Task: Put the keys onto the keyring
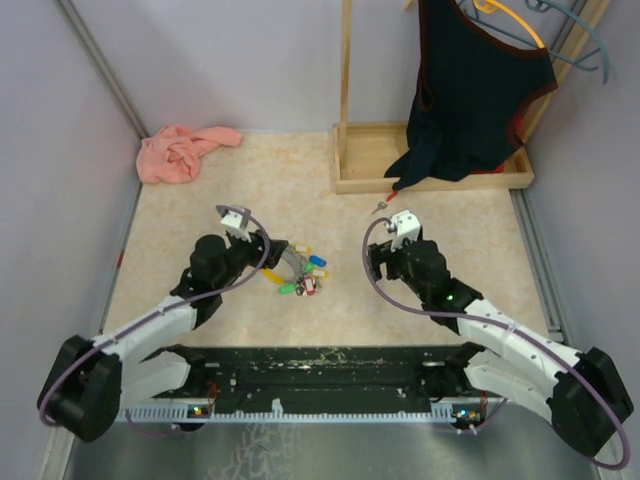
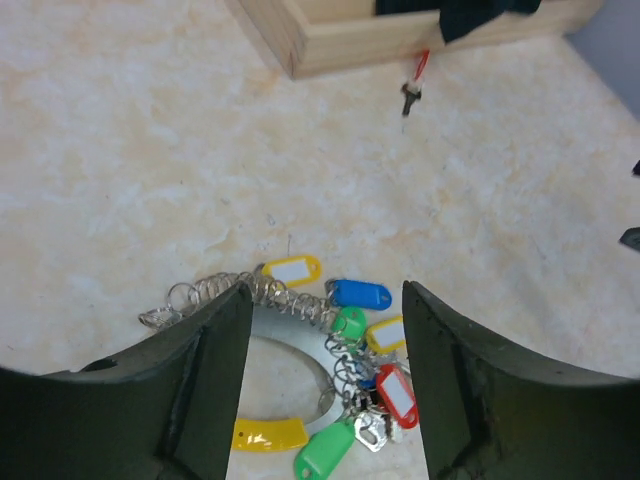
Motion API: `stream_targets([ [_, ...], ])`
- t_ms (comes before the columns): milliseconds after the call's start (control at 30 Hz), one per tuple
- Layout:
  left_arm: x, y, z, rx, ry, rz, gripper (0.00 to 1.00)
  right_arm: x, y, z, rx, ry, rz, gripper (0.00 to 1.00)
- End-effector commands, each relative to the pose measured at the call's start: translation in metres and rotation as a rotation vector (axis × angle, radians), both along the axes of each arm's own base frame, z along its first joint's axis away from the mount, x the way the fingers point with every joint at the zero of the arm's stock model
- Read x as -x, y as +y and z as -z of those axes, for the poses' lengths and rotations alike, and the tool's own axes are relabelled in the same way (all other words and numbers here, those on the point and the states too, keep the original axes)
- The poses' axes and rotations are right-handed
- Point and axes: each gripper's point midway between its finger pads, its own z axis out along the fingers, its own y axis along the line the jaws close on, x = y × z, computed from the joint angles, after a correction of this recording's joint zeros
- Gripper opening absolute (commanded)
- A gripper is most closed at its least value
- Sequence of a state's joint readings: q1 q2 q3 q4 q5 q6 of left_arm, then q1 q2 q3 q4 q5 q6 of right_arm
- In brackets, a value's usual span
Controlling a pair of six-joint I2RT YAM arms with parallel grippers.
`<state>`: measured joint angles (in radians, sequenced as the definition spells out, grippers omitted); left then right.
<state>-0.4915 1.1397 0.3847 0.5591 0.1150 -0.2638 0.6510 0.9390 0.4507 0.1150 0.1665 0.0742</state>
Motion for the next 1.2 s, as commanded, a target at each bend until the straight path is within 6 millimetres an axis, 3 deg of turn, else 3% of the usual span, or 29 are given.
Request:
stream_targets([
  [0,0.014,0.025,-0.024,-0.013,-0.001,-0.085,0.80,0.000,-0.025,-0.018,-0.049,-0.029,0.148,0.82],
  [100,0.027,0.043,-0.048,-0.004,-0.021,-0.144,1.00,0.003,-0.041,-0.033,-0.086,-0.076,0.217,0.83],
  [300,0.053,0.071,-0.095,0.002,-0.111,-0.202,1.00,0.016,-0.065,-0.077,-0.262,-0.222,0.306,0.85],
  [533,0.072,0.100,-0.137,0.080,-0.220,-0.303,1.00,0.033,-0.091,-0.110,-0.287,-0.335,0.344,0.86],
  [733,0.084,0.111,-0.150,0.125,-0.320,-0.326,1.00,0.042,-0.108,-0.121,-0.303,-0.381,0.386,0.87],
  [1167,0.090,0.107,-0.153,0.112,-0.345,-0.280,1.00,0.043,-0.108,-0.120,-0.306,-0.393,0.383,0.87],
])
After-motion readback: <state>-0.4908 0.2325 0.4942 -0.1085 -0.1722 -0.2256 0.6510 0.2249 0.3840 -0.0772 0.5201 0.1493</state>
